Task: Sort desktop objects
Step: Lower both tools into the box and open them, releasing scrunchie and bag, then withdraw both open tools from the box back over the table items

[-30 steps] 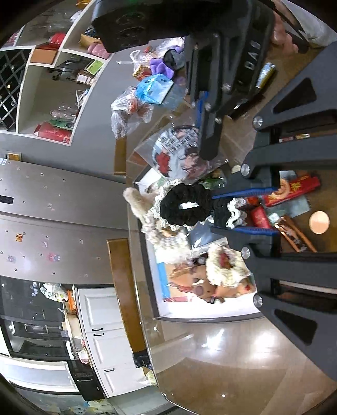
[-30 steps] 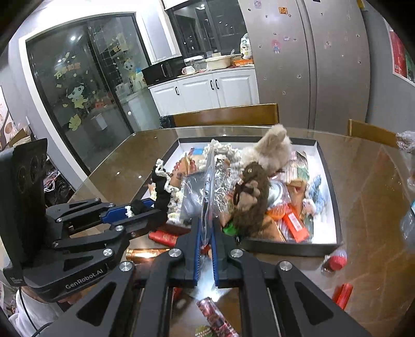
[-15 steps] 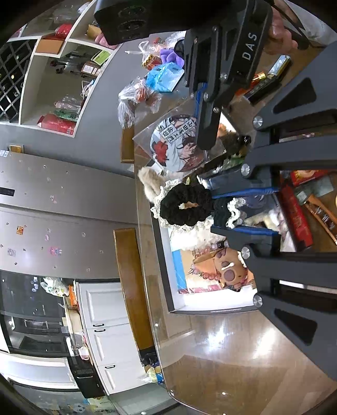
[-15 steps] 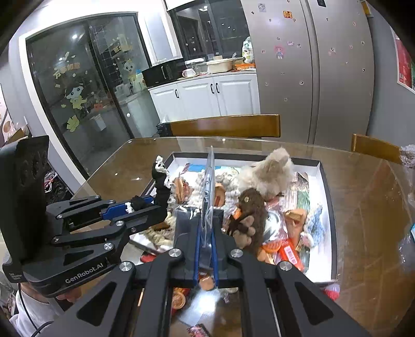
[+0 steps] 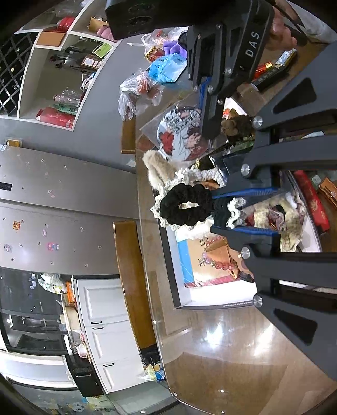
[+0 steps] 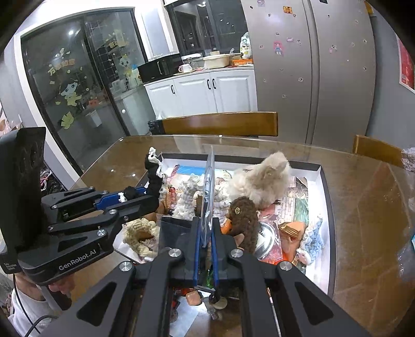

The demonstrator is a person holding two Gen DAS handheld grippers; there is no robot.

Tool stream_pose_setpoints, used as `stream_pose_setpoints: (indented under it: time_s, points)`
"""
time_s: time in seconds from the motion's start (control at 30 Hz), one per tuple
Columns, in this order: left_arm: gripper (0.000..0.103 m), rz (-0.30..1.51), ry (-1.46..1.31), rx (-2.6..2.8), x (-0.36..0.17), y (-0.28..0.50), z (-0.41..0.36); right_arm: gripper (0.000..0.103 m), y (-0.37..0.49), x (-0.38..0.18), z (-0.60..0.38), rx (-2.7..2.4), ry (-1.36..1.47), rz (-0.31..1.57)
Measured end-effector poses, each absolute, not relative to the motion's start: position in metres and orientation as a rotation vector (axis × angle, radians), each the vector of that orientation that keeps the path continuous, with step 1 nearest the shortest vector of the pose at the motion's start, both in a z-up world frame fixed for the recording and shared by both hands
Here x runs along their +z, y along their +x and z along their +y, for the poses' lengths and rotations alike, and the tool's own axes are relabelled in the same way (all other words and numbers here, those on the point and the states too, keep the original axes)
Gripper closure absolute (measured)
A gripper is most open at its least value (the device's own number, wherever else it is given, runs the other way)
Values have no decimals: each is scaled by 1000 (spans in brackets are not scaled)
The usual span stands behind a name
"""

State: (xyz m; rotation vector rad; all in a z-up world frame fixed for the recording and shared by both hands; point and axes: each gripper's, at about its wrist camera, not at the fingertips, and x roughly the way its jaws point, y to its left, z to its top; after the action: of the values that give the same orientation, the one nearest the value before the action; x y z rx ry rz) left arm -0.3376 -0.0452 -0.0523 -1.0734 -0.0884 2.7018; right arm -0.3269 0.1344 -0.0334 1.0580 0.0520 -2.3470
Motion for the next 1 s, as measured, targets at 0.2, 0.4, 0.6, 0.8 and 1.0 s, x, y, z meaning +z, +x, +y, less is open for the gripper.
stream_pose_setpoints:
  time_s: [0.2, 0.4, 0.6, 0.8, 1.0]
  points:
    - [35, -71, -1033, 2778, -48, -332, -48, 83, -327, -30, 138, -2374, 1067, 53]
    - [6, -31, -954, 2866, -34, -321, -46, 35, -316, -11, 141, -2468, 985, 110]
    - [6, -32, -970, 2869, -31, -321, -47, 32, -316, -7, 144, -2490, 993, 102]
    - [6, -58, -985, 2867, -33, -322, -52, 32, -317, -7, 144, -2486, 1013, 95]
    - [6, -75, -999, 2866, -32, -323, -53, 32, -318, -7, 143, -2489, 1026, 95]
